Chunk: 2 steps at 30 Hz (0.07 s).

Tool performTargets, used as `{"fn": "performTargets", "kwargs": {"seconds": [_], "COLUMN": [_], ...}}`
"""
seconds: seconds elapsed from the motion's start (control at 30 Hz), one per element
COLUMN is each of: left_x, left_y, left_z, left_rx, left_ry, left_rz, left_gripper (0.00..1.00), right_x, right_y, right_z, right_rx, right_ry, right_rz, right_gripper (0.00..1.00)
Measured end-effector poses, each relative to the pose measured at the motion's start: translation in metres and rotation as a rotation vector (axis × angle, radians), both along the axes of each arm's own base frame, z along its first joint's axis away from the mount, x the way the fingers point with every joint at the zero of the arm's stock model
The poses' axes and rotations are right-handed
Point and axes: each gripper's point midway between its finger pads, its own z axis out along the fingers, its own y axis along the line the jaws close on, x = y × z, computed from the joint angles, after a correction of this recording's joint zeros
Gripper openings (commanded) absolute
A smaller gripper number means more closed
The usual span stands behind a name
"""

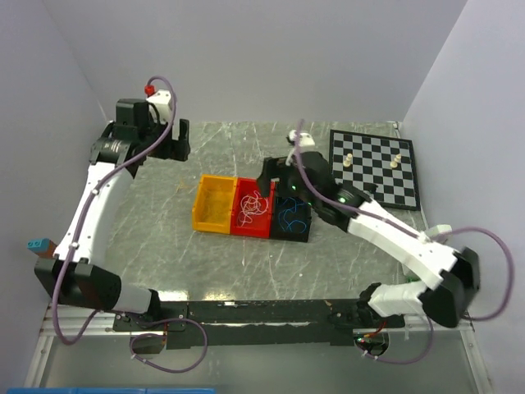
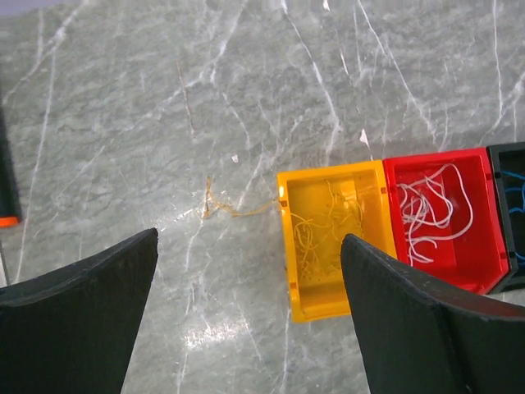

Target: Untangle the cables

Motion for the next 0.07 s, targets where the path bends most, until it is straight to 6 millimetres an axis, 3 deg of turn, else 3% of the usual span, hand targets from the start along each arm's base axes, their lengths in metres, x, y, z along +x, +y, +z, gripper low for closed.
{"fn": "performTargets", "kwargs": {"seconds": [0.07], "left_x": [-0.003], "left_y": [0.0028], "left_z": [0.0007], "left_rx": [-0.002], "left_ry": [-0.021], "left_rz": [0.018], "left_gripper": [0.97], "right_x": [-0.0138], "right_y": [-0.015], "right_z": [0.0043], "right_rx": [0.01], "right_ry": [-0.014], "right_rz": [-0.004], "right_gripper": [1.0]}}
